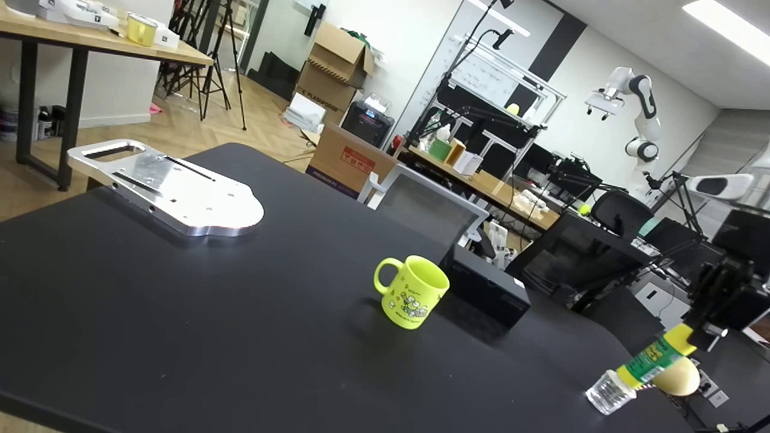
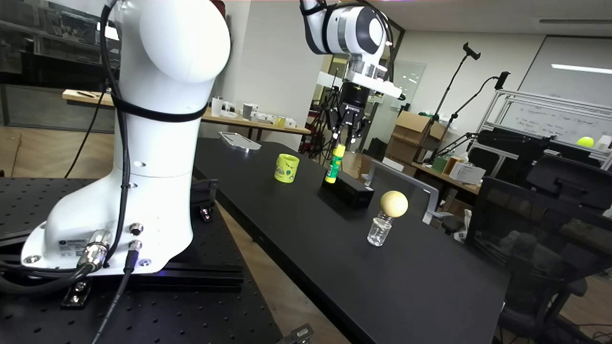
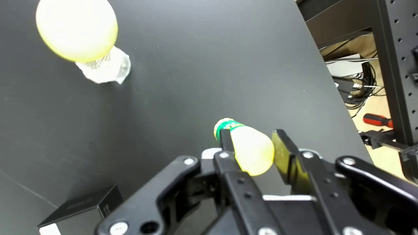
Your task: Remove the glue stick from the cup and put it on the table
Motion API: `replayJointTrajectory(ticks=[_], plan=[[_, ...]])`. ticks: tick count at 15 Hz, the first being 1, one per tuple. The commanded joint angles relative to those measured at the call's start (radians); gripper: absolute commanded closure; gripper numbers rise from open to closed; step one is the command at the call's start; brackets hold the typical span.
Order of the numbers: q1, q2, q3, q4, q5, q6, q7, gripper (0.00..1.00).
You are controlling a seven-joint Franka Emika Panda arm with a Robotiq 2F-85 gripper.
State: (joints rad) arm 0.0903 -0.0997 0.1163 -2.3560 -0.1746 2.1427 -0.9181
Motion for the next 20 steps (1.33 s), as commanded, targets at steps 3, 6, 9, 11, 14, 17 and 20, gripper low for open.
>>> replayJointTrajectory(ticks=[3,6,9,11,14,17,20], plan=[[-0.045,-0.107,-0.062,-0.175,-0.099,0.029,0.146,0.9],[-0.074,-0.077,-0.081,-0.21,-0.192,0.047,0.259,0.9],[-0.088,-0.03,-0.098,-0.231,-0.242,0.074,0.325,0.9],[-0.094,0.004,-0.108,-0.237,-0.259,0.103,0.351,0.9],[-0.097,0.051,-0.126,-0.251,-0.243,0.203,0.322,0.9],[-0.103,0.105,-0.14,-0.27,-0.219,0.364,0.288,0.9],[-0.11,0.152,-0.142,-0.281,-0.204,0.466,0.271,0.9]])
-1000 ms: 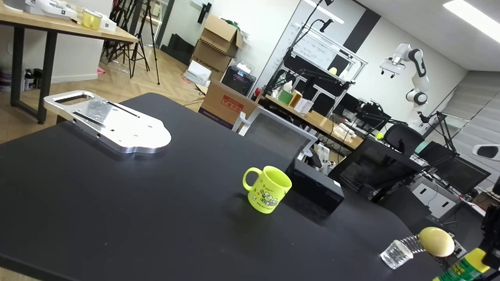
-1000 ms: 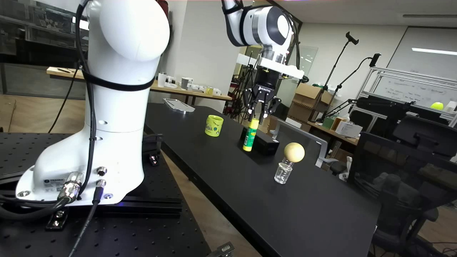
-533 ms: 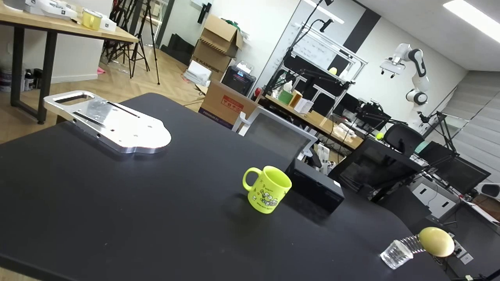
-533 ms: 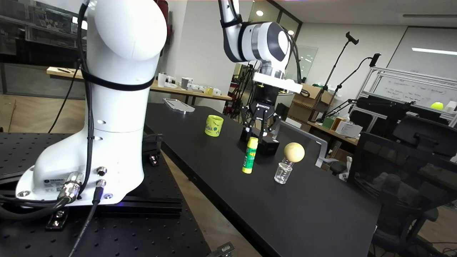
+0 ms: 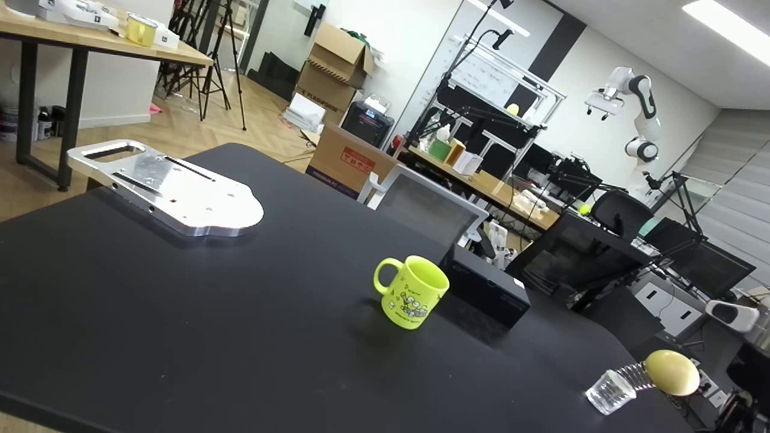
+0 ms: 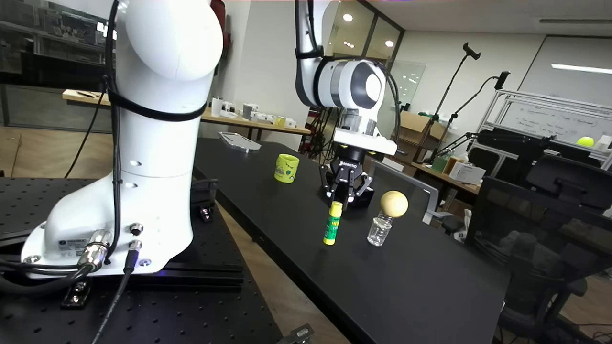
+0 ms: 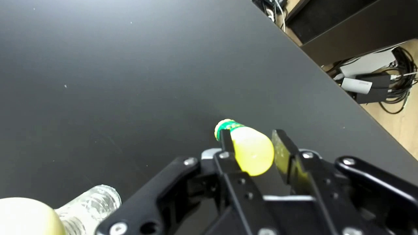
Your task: Remove the glue stick from the cup and put it on the table
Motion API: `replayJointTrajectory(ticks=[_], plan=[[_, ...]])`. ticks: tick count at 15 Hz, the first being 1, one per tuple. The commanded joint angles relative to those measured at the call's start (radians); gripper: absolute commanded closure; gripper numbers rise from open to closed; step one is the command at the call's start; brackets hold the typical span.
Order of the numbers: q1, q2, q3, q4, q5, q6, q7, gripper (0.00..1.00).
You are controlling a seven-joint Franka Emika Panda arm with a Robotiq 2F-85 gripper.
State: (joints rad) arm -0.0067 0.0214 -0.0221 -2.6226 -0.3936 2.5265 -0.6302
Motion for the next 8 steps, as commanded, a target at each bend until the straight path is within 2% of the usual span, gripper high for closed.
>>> replayJointTrajectory(ticks=[1,7,8], plan=[[-0.016,0.043,-0.003,-0.015,0.018,0.105,-0.02,0.9],[-0.029,0.056,-0.002,-0.022,0.037,0.166,-0.033,0.9],[-0.029,0.052,0.001,-0.023,0.049,0.161,-0.045,0.4]])
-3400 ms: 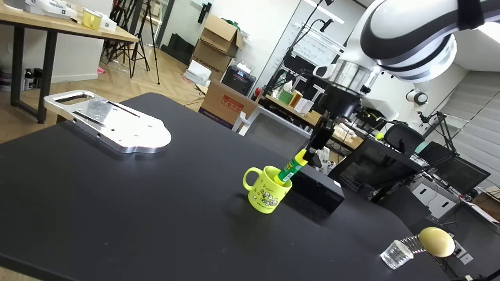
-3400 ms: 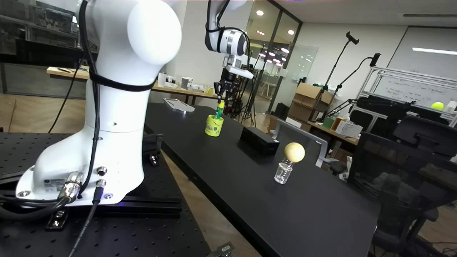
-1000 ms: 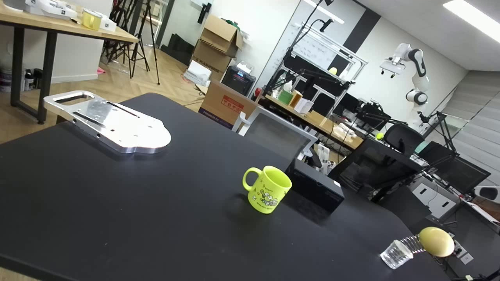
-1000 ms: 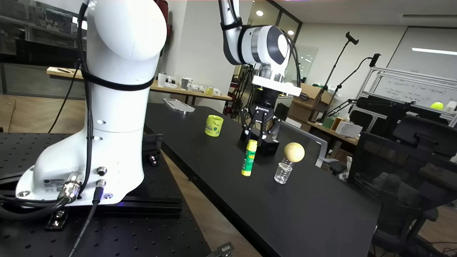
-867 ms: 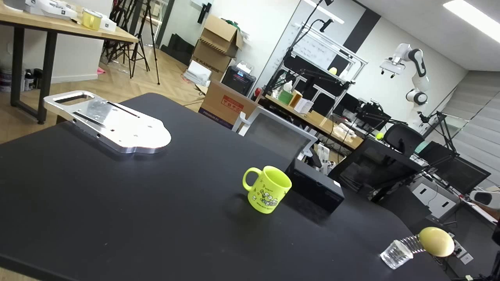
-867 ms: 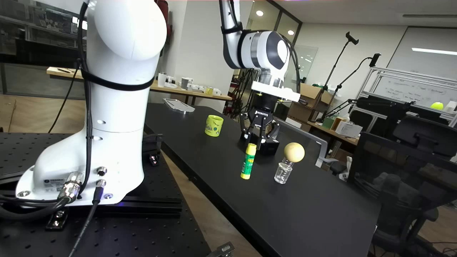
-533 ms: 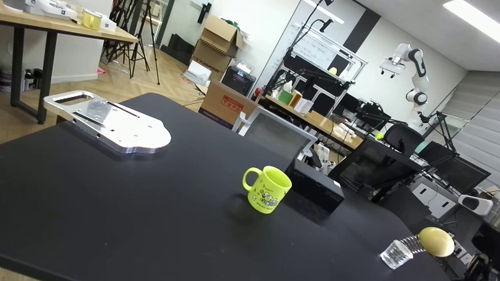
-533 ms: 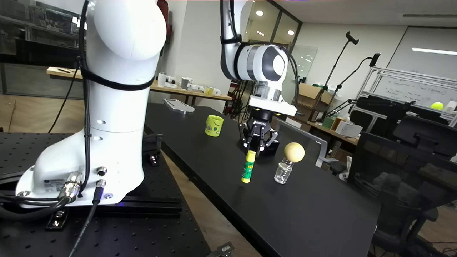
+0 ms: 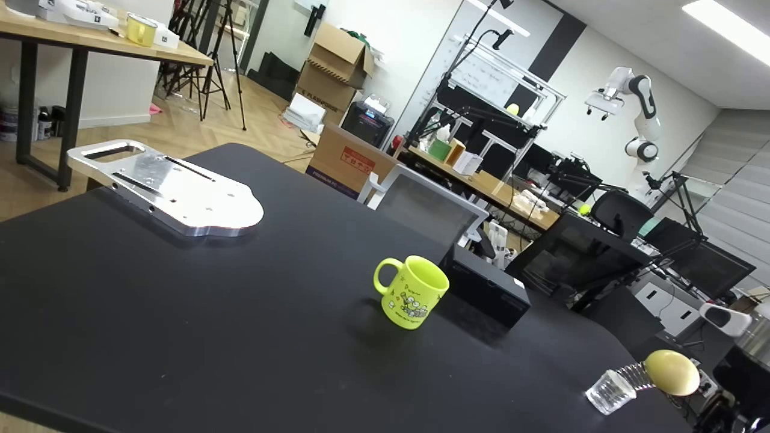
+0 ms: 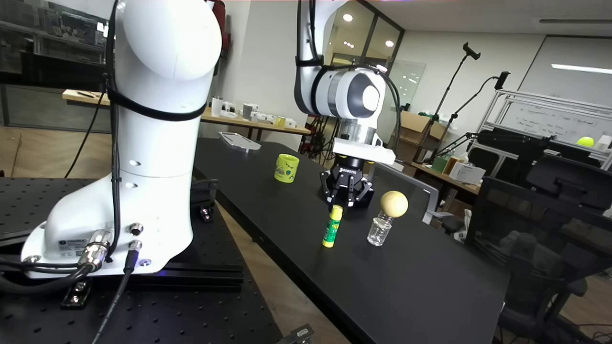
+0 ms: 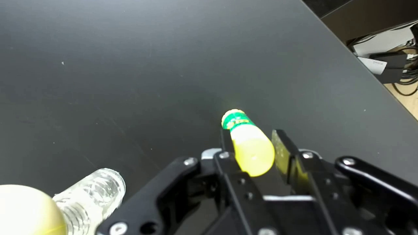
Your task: Remove the glue stick from the cup and put it on the table
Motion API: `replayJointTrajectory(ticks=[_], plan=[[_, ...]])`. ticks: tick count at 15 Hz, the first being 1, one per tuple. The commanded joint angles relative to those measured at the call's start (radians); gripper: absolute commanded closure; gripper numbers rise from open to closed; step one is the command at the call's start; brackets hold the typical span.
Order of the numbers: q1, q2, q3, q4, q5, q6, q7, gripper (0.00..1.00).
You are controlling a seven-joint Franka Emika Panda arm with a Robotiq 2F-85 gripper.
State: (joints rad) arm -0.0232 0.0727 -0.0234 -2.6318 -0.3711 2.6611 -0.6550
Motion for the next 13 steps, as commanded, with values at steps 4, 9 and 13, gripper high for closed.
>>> replayJointTrajectory(ticks=[4,9,13], plan=[[-0.002,-0.056,0.003,-0.028,0.01,-0.019,0.012,0.21],[0.026,-0.19,0.026,-0.058,-0.039,-0.171,0.105,0.0],[0.035,-0.175,0.028,-0.036,-0.006,-0.195,0.062,0.0]])
